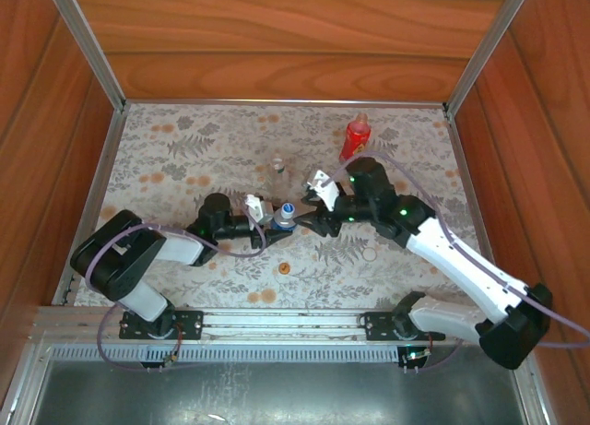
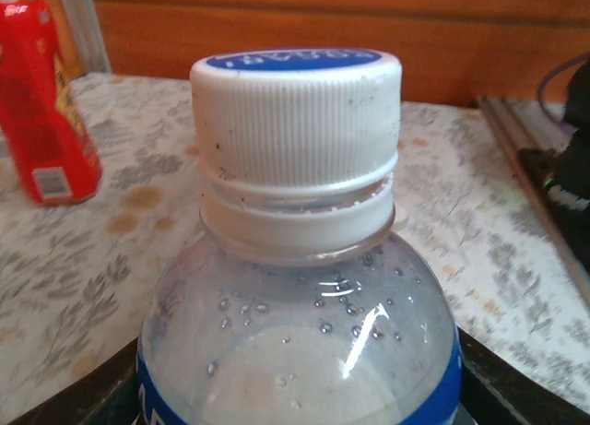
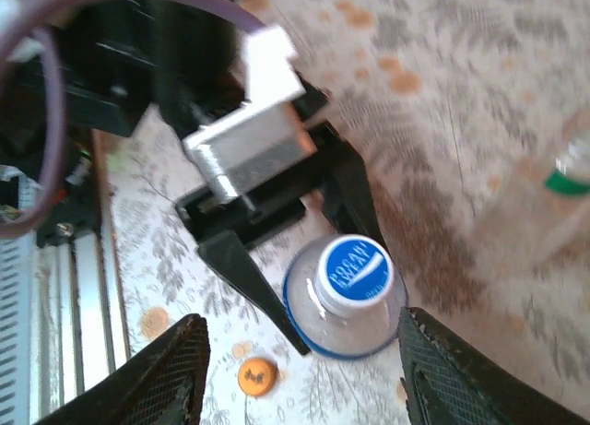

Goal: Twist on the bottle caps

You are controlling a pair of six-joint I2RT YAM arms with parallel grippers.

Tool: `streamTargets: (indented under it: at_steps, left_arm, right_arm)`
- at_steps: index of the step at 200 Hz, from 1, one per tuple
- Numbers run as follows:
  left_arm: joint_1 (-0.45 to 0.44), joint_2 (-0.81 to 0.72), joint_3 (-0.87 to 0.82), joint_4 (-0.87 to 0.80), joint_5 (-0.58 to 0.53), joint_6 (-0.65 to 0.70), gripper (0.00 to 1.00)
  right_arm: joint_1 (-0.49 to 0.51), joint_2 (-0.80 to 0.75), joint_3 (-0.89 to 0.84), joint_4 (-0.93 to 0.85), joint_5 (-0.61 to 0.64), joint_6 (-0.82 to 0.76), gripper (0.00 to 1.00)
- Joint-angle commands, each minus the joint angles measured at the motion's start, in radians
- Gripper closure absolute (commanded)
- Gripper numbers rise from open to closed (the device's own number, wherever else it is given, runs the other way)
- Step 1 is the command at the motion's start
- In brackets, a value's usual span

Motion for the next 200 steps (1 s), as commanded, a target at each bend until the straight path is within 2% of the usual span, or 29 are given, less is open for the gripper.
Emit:
streamTargets:
  at_steps: [1, 30, 79, 97, 150, 176, 200]
  left_arm:
    - [-0.034, -0.057, 0.038, -0.018, 0.096, -0.056, 0.44]
    - [-0.078, -0.108, 0.078, -0.079, 0.119, -0.056, 0.44]
    - [-0.119, -0.151, 0.114, -0.117, 0.143, -0.051, 0.44]
    - [-0.122, -0.166, 0.112, -0.125, 0.144, -0.047, 0.44]
    - [-0.126, -0.194, 0.11, -0.14, 0.127, -0.035, 0.44]
    - [-0.125, -0.196, 0.113, -0.146, 0.106, -0.026, 0.44]
    - [-0.126, -0.21, 0.117, -0.146, 0.048, -0.01, 0.44]
  right_arm:
    - [-0.048, -0.022, -0.014, 0.108, -0.236, -0.109, 0.44]
    - [-0.074, -0.002, 0.023, 0.069, -0.388, -0.157, 0.44]
    - [-0.094, 0.041, 0.046, 0.043, -0.463, -0.213, 0.5]
    - [-0.097, 0.052, 0.053, 0.028, -0.471, -0.217, 0.56]
    - [-0.1, 0.074, 0.069, -0.016, -0.475, -0.243, 0.61]
    - [-0.101, 0.078, 0.074, -0.022, -0.46, -0.241, 0.71]
    - [-0.103, 0.075, 0.071, -0.019, -0.388, -0.226, 0.79]
